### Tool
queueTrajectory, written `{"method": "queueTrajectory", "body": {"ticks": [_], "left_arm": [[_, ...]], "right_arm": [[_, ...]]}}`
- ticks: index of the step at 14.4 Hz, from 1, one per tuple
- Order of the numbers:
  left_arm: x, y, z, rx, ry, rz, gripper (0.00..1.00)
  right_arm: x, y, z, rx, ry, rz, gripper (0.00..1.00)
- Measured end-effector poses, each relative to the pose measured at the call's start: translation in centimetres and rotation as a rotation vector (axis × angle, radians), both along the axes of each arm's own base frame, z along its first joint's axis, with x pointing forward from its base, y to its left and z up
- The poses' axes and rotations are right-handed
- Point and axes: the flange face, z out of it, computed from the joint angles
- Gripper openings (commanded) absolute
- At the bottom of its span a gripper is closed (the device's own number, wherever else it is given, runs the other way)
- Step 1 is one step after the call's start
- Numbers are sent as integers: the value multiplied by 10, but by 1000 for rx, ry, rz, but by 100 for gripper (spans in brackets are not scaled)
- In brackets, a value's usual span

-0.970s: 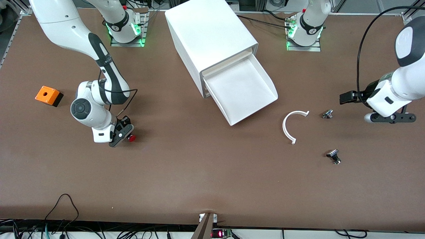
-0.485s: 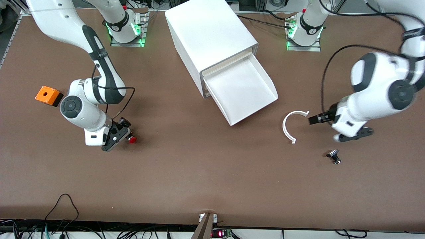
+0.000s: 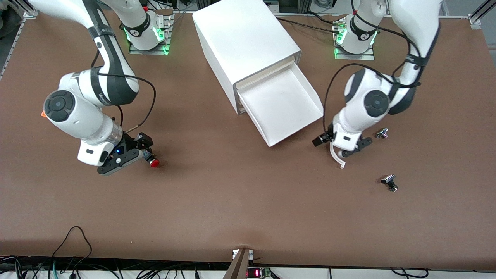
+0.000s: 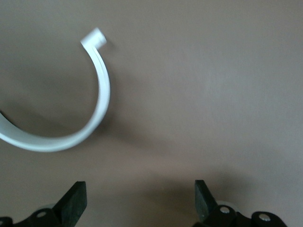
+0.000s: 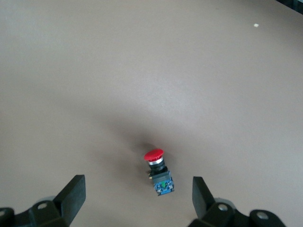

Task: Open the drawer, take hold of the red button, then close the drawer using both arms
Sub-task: 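Push the drawer shut with the left gripper while the right gripper retracts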

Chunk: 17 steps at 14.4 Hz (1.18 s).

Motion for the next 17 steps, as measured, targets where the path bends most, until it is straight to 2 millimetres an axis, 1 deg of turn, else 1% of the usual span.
{"method": "queueTrajectory", "body": {"ticks": [2,4,6,8,10,11,12,13,15,16,17], "left_arm": [[-13,-23,-1,-6,13,15,100],[-26,-42,1,-24,29,17,100],[-46,-63,1,-45,64,20,100],[-72,-86,2,-66,122,21,100],[-102,-109,3,-91,193,18,100],[-116,-120,4,-98,215,6,100],[-127,-128,4,-100,230,-8,100],[-136,-135,4,-97,240,-25,100],[-150,-145,3,-93,255,-52,100],[-154,-147,2,-91,260,-60,100],[-157,-147,0,-86,267,-64,100]], "right_arm": [[1,0,21,5,27,-103,100],[3,1,50,6,64,-212,100],[3,0,91,6,88,-305,100],[-1,-3,132,8,88,-346,100],[-6,-15,165,15,59,-375,100],[-8,-28,174,14,53,-396,100],[-8,-45,178,12,55,-421,100],[-9,-65,178,8,63,-452,100],[-9,-107,170,-2,89,-516,100],[-9,-122,165,-7,100,-539,100],[-10,-133,161,-13,112,-549,100]]}}
